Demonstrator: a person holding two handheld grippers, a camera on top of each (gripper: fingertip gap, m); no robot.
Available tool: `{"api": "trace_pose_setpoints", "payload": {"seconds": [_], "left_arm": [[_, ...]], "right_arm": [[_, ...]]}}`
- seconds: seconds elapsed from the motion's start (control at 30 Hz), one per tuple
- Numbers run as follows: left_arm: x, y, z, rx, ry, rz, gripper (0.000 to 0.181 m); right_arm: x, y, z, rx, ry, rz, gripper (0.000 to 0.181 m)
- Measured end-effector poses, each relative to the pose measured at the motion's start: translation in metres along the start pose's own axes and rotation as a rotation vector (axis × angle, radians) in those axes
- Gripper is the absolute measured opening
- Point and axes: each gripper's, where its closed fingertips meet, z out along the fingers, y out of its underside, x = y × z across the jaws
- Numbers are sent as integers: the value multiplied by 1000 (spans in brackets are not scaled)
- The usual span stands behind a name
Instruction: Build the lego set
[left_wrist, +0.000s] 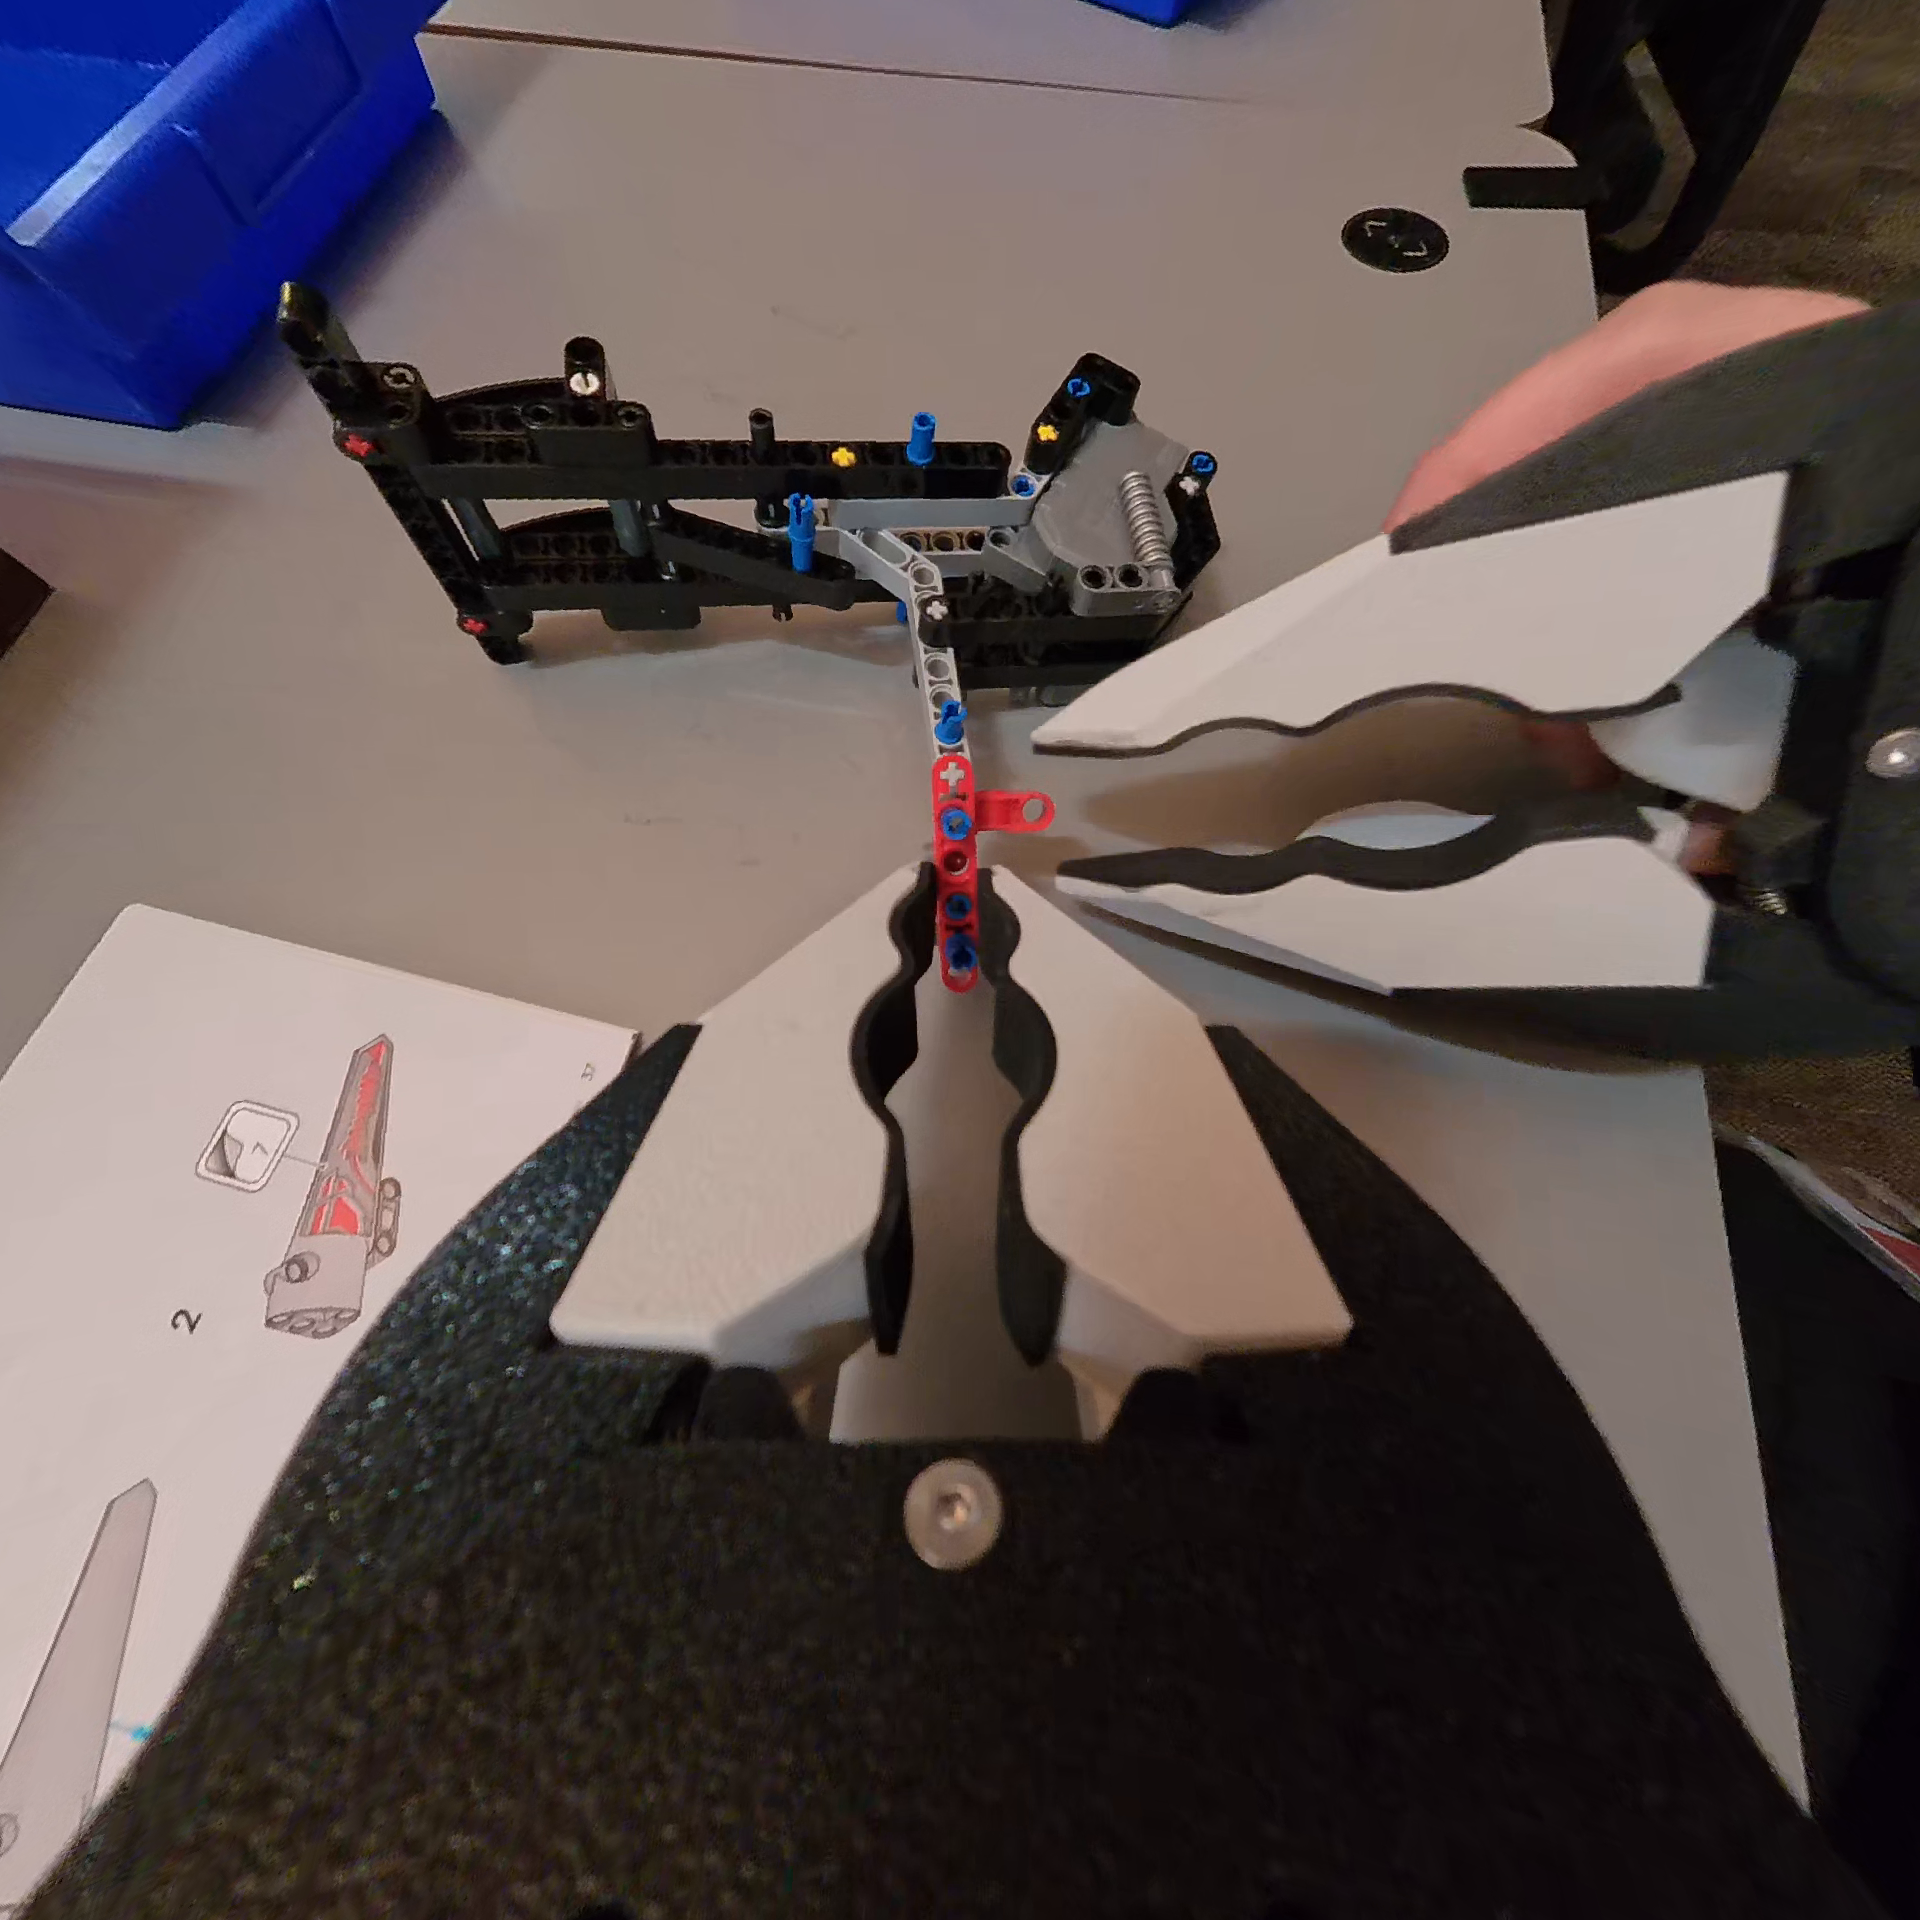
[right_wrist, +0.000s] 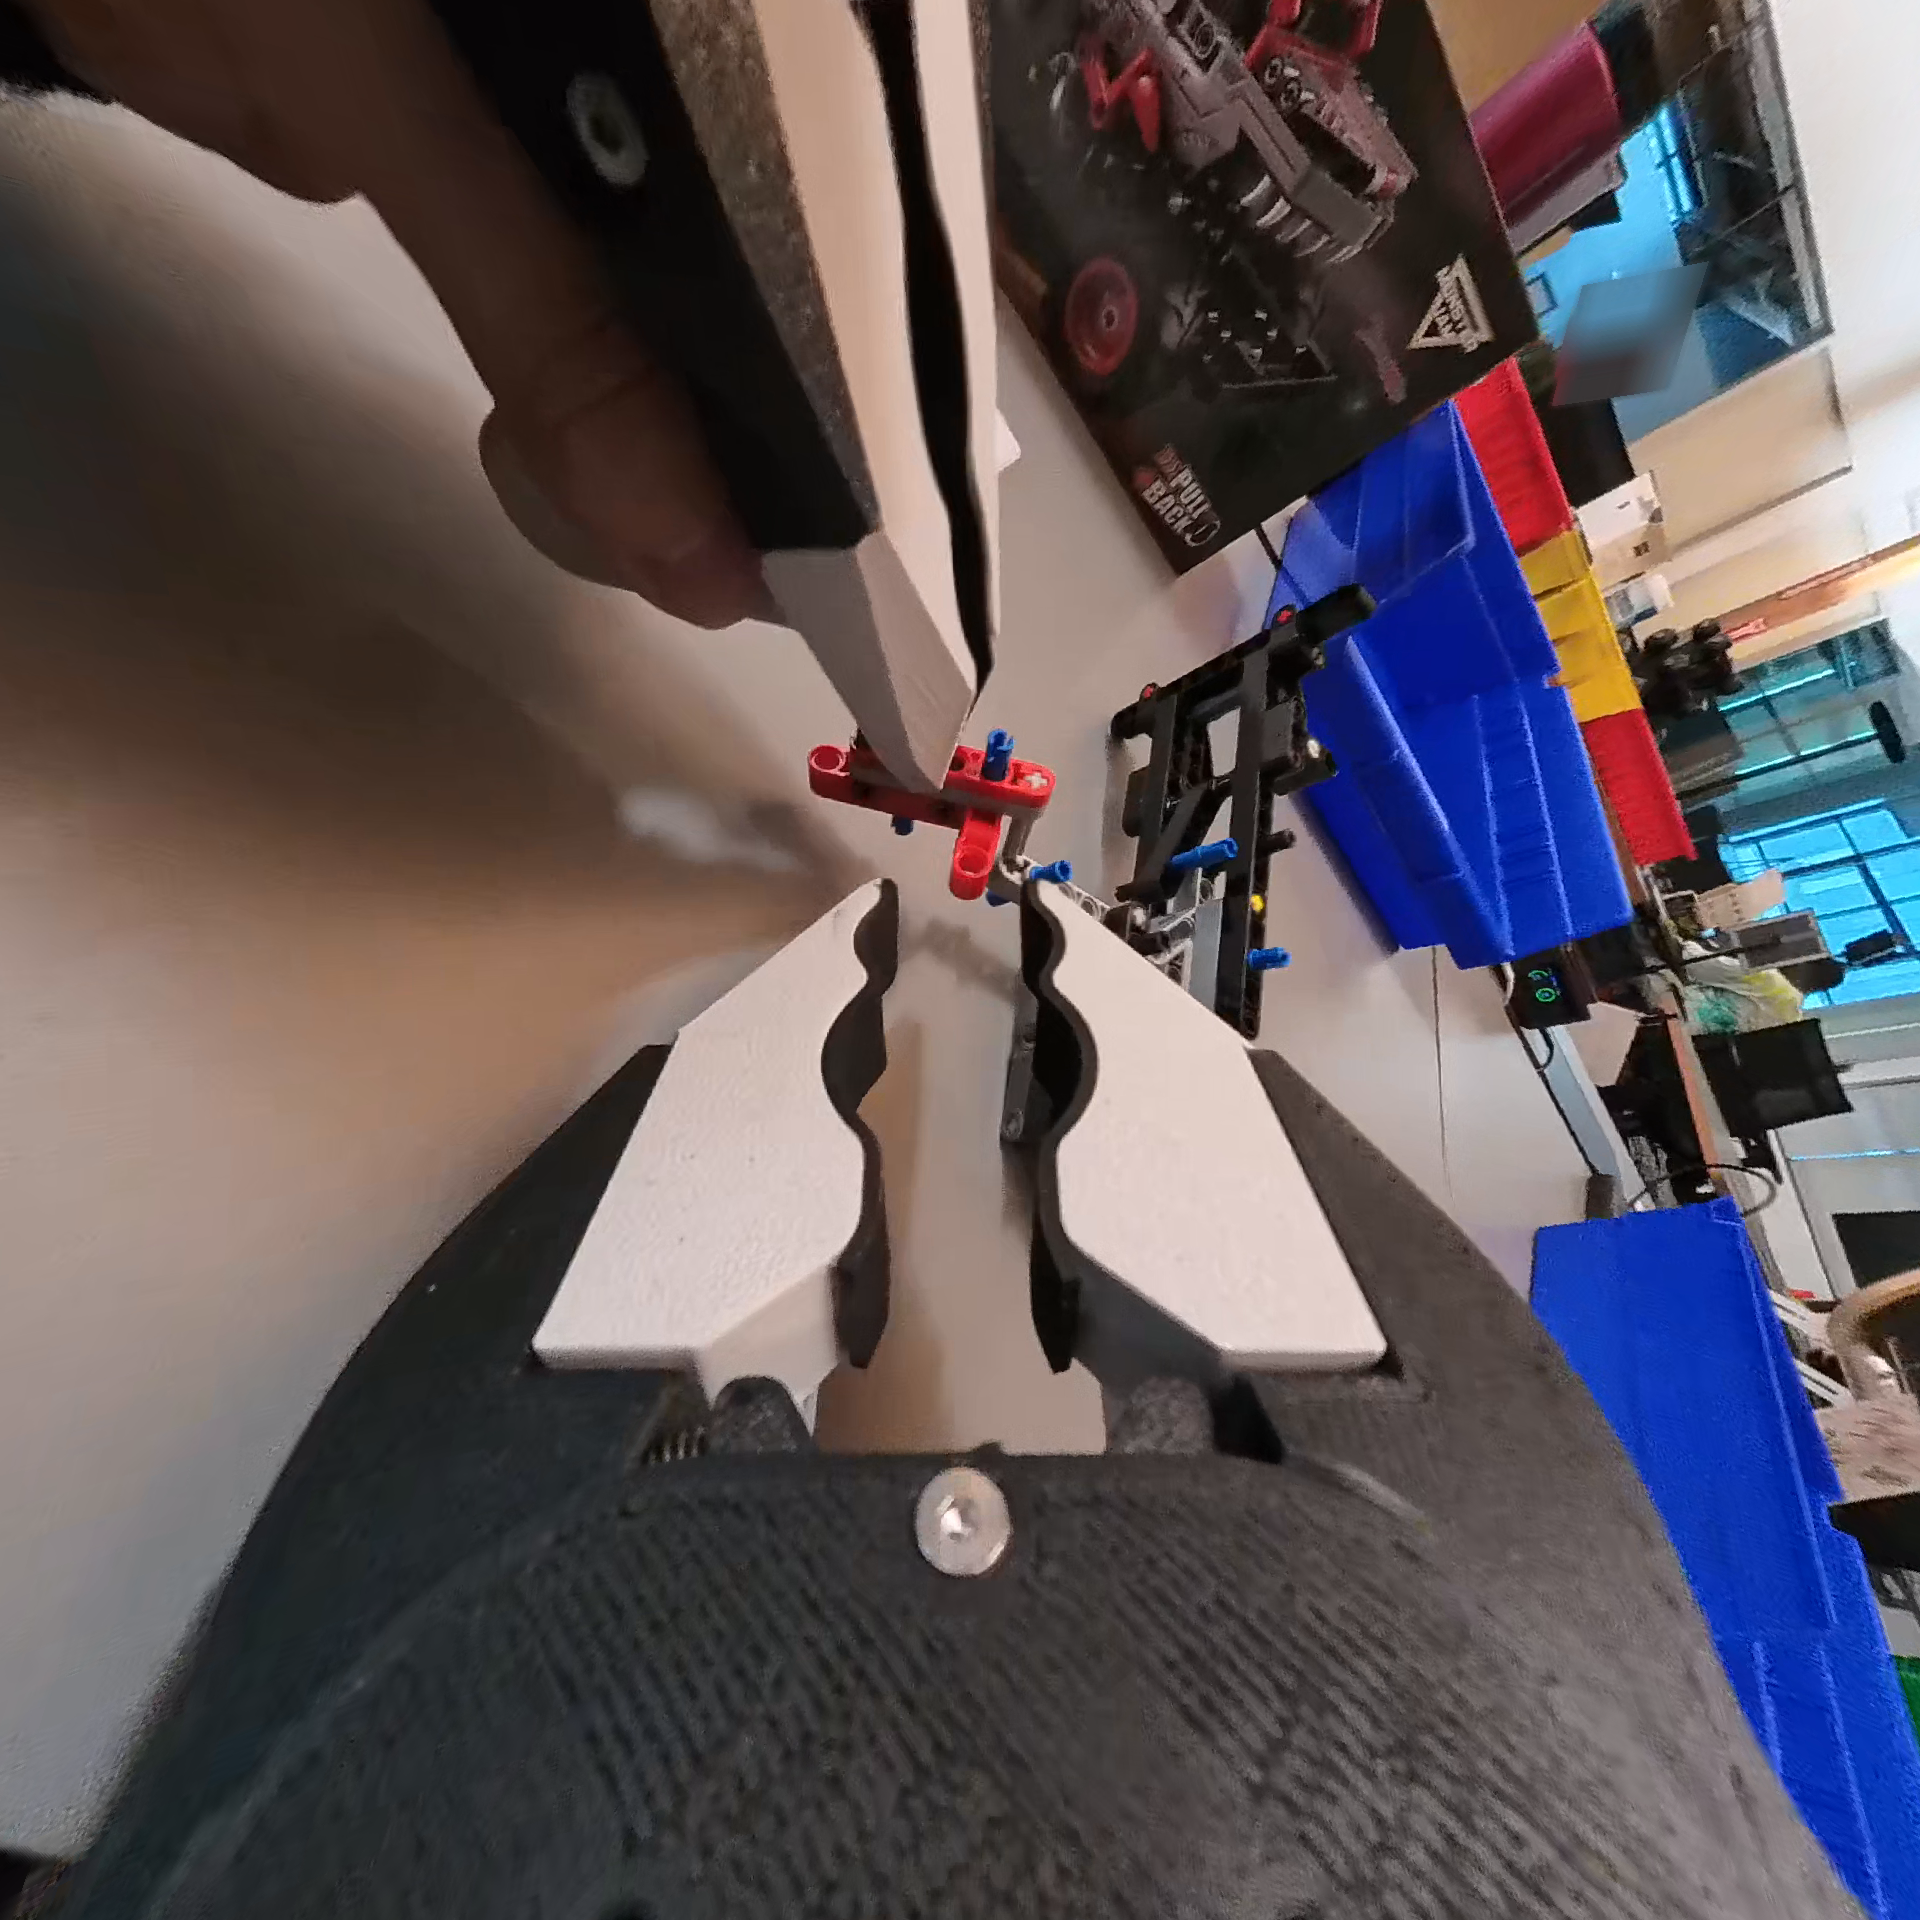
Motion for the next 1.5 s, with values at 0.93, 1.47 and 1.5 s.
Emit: {"api": "trace_pose_setpoints", "payload": {"seconds": [0.93,1.47,1.5], "left_arm": [[8,-19,-15,194,-50,265,16],[7,-5,-5,103,-92,303,7],[7,-5,-4,103,-92,302,7]], "right_arm": [[10,-3,1,66,-270,632,6],[8,1,4,36,-276,597,6],[8,1,4,35,-278,599,6]]}}
